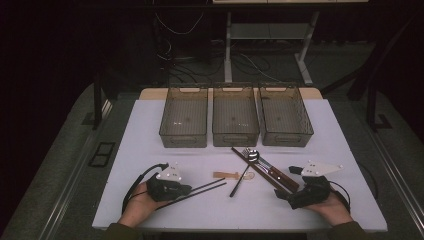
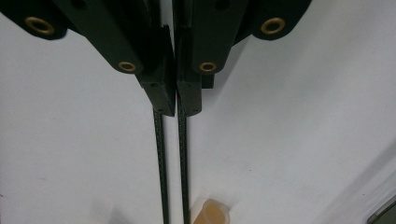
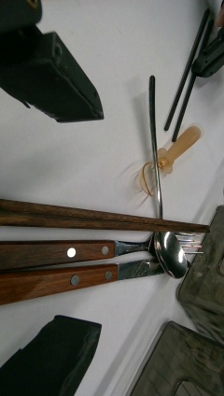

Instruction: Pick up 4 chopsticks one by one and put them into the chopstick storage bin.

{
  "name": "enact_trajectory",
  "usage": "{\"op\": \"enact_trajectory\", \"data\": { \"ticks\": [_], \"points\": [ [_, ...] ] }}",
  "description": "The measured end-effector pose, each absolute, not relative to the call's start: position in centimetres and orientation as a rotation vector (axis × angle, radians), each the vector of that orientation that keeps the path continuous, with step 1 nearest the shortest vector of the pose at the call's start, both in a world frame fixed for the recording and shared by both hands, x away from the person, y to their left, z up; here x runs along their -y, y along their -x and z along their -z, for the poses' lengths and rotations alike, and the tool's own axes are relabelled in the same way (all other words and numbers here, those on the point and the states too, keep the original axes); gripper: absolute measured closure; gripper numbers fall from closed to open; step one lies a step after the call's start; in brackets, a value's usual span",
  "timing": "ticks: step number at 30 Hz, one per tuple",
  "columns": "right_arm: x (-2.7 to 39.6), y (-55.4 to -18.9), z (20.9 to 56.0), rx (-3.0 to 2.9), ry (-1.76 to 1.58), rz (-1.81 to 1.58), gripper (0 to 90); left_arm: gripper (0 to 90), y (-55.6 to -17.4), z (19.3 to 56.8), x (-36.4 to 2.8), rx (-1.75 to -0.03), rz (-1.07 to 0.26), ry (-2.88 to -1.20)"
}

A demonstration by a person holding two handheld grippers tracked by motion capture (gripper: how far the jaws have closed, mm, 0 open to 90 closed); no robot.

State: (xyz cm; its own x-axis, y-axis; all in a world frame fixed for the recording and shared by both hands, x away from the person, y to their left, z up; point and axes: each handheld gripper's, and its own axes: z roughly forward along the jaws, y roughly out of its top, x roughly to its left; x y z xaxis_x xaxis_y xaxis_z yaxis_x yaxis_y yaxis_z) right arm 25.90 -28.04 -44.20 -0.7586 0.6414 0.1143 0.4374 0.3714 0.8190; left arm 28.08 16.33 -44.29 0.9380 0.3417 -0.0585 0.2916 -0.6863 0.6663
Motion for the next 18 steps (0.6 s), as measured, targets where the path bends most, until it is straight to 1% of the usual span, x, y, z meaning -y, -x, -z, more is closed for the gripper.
{"op": "enact_trajectory", "data": {
  "ticks": [9, 18],
  "points": [
    [28.06, -25.91, 44.19, -2.406, -0.964, -1.336, 0.9, 85.7, -28.04, 44.19, -16.33, -0.439, -0.066, -2.364],
    [28.10, -25.92, 44.16, -2.405, -0.966, -1.338, 0.9, 85.8, -27.94, 43.69, -16.40, -0.439, -0.070, -2.371]
  ]
}}
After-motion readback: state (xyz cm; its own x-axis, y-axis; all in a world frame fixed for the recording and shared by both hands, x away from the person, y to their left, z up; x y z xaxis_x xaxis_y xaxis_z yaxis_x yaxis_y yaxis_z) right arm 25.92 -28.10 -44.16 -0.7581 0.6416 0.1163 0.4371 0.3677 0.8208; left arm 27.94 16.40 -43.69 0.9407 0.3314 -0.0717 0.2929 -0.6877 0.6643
